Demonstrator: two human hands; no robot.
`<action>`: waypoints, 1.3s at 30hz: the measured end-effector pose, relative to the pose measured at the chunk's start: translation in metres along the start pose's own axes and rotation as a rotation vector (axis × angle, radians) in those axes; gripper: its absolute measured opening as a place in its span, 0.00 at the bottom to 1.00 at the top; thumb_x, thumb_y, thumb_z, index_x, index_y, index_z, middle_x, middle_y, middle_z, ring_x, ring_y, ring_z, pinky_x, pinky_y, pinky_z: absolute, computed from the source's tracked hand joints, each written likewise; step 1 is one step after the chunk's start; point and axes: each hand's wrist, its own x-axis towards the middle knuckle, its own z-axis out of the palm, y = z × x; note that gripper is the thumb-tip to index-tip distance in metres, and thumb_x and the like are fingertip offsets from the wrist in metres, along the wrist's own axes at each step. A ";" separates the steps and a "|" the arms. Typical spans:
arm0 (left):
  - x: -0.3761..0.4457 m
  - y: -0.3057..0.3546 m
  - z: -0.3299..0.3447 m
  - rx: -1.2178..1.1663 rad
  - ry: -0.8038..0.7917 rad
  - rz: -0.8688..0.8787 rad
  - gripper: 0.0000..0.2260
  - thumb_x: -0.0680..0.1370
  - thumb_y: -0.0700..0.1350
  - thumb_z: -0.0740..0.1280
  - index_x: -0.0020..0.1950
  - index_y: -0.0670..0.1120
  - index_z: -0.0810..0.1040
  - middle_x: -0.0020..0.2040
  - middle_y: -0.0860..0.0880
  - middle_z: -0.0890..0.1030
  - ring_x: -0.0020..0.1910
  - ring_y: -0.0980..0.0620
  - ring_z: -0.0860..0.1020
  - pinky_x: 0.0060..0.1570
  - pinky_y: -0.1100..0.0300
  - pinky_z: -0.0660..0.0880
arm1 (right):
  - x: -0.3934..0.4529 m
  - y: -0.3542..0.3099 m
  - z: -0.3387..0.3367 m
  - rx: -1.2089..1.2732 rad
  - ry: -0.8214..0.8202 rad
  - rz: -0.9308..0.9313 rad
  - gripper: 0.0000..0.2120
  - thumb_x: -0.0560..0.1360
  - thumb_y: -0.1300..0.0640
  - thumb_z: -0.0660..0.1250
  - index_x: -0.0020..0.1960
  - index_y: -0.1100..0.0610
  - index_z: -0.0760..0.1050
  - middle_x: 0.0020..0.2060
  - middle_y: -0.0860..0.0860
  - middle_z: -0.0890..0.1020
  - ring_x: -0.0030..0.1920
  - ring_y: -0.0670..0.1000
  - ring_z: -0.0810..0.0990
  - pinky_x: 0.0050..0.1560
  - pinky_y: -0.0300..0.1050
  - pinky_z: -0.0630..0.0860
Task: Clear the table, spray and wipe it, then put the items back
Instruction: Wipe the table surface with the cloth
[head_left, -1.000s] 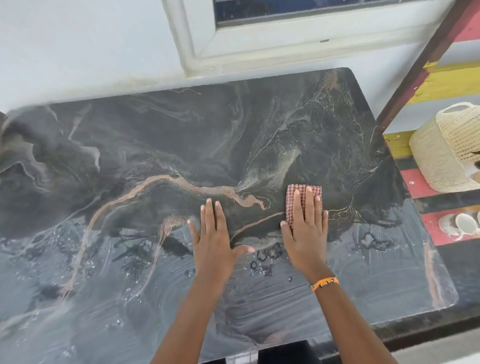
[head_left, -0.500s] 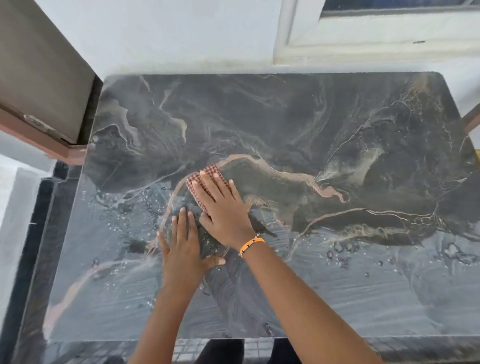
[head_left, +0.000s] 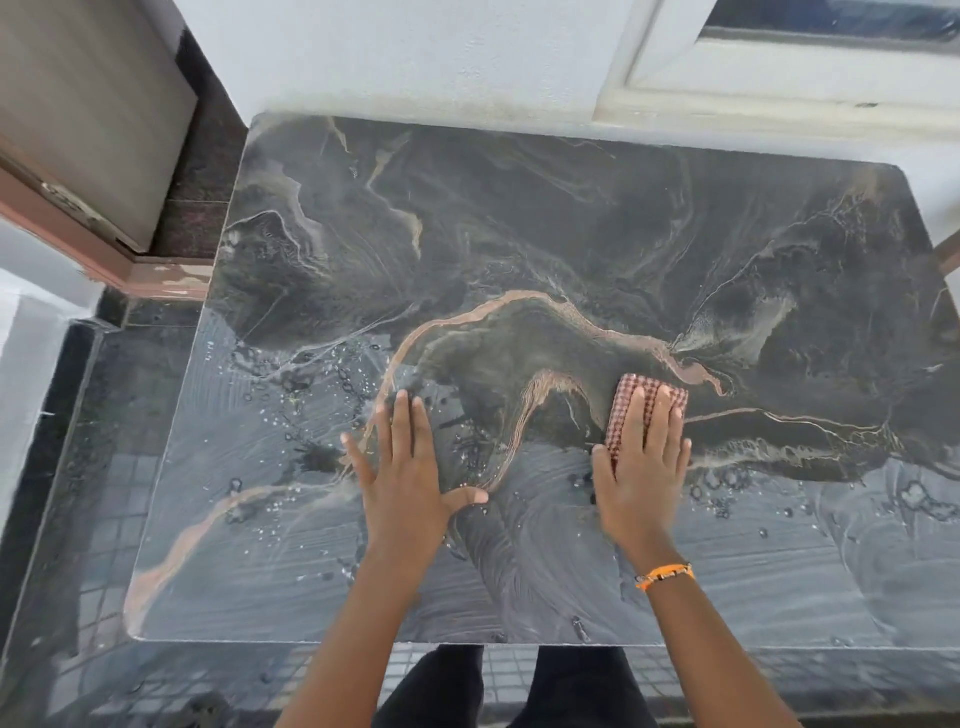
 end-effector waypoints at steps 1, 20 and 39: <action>-0.002 -0.008 0.000 -0.008 0.018 -0.022 0.53 0.61 0.74 0.51 0.76 0.41 0.43 0.78 0.44 0.44 0.74 0.46 0.37 0.64 0.39 0.31 | -0.005 -0.018 0.006 -0.002 -0.009 -0.039 0.34 0.73 0.44 0.45 0.76 0.58 0.52 0.76 0.59 0.54 0.76 0.61 0.50 0.73 0.59 0.47; -0.031 -0.104 -0.007 -0.115 -0.009 -0.175 0.54 0.64 0.71 0.59 0.74 0.42 0.36 0.76 0.46 0.34 0.73 0.47 0.32 0.68 0.43 0.31 | 0.012 -0.186 0.052 -0.041 -0.288 -0.826 0.30 0.75 0.51 0.51 0.77 0.51 0.50 0.77 0.49 0.48 0.77 0.51 0.44 0.75 0.58 0.44; -0.047 -0.155 0.001 -0.221 0.012 -0.358 0.61 0.55 0.76 0.58 0.72 0.46 0.28 0.73 0.45 0.31 0.71 0.48 0.30 0.67 0.42 0.32 | -0.004 -0.317 0.097 0.050 -0.239 -0.702 0.31 0.74 0.53 0.56 0.76 0.54 0.53 0.76 0.55 0.55 0.76 0.58 0.52 0.74 0.59 0.48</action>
